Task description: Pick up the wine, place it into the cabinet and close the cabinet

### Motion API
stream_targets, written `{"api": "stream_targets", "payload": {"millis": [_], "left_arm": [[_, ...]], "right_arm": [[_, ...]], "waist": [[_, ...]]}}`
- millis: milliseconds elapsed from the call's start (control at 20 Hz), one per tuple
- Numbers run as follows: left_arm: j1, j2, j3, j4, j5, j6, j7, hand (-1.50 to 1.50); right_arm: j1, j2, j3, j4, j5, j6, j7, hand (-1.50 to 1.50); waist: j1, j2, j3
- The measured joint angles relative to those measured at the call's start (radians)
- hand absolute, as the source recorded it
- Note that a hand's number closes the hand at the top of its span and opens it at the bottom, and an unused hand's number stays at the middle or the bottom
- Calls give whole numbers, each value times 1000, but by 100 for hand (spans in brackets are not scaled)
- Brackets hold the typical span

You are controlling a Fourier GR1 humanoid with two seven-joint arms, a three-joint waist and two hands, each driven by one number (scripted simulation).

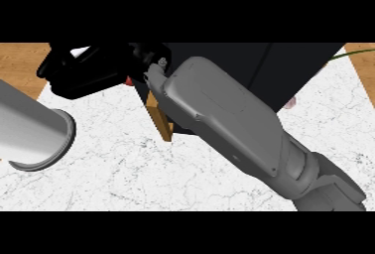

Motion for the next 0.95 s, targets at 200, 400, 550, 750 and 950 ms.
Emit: {"api": "stream_targets", "payload": {"millis": [200, 400, 550, 750, 950], "left_arm": [[15, 3, 27, -6, 13, -12, 16, -150], [4, 11, 33, -12, 19, -15, 34, -150], [-5, 13, 25, -28, 29, -22, 47, -150], [-14, 11, 8, -52, 39, -22, 62, -150], [-34, 7, -14, -64, 48, -12, 77, -150]], "right_arm": [[3, 1, -8, 57, 23, 34, -80, 150], [12, 0, -3, 81, 32, 71, -144, 150], [16, 0, -7, 93, 31, 102, -174, 150], [26, 1, -11, 98, 24, 119, -217, 150], [21, 1, -4, 102, 12, 145, -243, 150]], "waist": [[3, -17, -9], [3, -27, -16], [2, -31, -21], [2, -33, -26], [-11, -29, -34]]}}
